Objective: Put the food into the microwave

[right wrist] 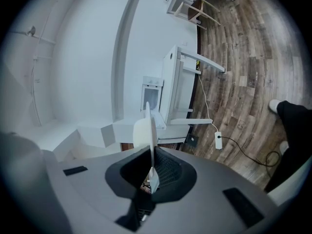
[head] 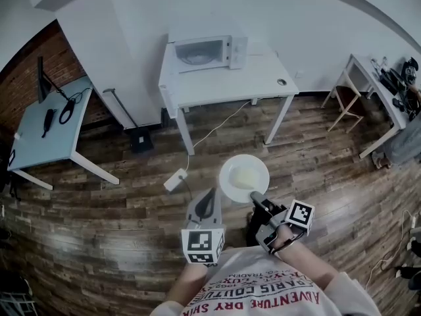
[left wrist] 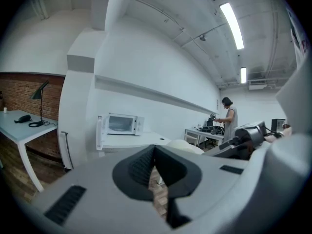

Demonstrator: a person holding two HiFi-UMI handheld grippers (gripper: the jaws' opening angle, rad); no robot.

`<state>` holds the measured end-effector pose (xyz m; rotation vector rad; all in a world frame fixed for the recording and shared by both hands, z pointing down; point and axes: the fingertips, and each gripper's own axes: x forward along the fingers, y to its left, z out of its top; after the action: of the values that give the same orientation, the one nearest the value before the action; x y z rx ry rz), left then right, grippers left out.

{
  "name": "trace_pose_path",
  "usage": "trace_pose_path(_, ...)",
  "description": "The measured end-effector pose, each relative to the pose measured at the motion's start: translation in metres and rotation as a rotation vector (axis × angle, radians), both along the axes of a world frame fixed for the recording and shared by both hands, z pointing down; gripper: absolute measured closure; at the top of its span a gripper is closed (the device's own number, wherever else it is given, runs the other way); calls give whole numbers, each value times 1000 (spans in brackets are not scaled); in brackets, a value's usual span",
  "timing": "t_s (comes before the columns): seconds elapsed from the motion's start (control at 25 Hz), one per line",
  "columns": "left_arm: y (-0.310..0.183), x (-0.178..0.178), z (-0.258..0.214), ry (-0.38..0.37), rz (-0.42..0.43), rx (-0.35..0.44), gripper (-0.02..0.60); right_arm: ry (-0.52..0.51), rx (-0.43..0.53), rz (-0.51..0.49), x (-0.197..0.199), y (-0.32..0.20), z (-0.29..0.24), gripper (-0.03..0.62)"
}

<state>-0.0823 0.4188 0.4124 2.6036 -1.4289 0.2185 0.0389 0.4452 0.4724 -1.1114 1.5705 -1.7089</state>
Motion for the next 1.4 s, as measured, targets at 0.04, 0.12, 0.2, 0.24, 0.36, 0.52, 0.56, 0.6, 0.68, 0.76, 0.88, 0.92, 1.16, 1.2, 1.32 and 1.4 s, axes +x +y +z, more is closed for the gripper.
trace_pose_path(0.04, -5, 2, 2, 1, -3, -5, 578, 1, -3, -4, 2, -6, 1, 571)
trace_pose_path(0.12, -17, 6, 6, -2, -9, -13, 578, -6, -5, -11, 4, -21, 4, 571)
trace_pose_path(0.2, -31, 9, 9, -11, -19, -21, 578, -20, -12, -20, 5, -37, 6, 571)
trace_pose_path(0.24, -39, 11, 10, -16, -26, -24, 578, -28, -17, -25, 7, -45, 8, 571)
trace_pose_path(0.36, -67, 20, 13, -29, -48, -29, 578, -45, -20, -47, 13, -76, 10, 571)
trace_pose_path(0.52, -117, 35, 14, -27, -100, -37, 578, -39, 16, -100, 31, -133, 3, 571)
trace_pose_path(0.56, -130, 40, 13, -23, -117, -42, 578, -39, 23, -114, 37, -148, 0, 571)
trace_pose_path(0.6, -143, 45, 12, -19, -132, -45, 578, -39, 28, -129, 43, -163, -4, 571)
trace_pose_path(0.68, -170, 59, 11, -22, -156, -43, 578, -21, 44, -161, 57, -194, -9, 572)
trace_pose_path(0.76, -201, 72, 10, -30, -181, -35, 578, 10, 62, -192, 71, -225, -11, 571)
trace_pose_path(0.88, -245, 88, 6, -32, -216, -22, 578, 19, 74, -234, 85, -269, -12, 571)
trace_pose_path(0.92, -256, 93, 6, -32, -226, -20, 578, 19, 73, -245, 89, -281, -12, 571)
trace_pose_path(1.16, -304, 110, 8, -53, -242, -41, 578, -25, 41, -250, 107, -341, -9, 571)
trace_pose_path(1.2, -312, 110, 10, -54, -246, -47, 578, -28, 36, -249, 110, -349, -7, 571)
trace_pose_path(1.32, -336, 111, 14, -58, -248, -57, 578, -38, 24, -230, 116, -374, -2, 571)
trace_pose_path(1.4, -354, 111, 18, -62, -237, -61, 578, -39, 19, -213, 119, -392, 1, 571)
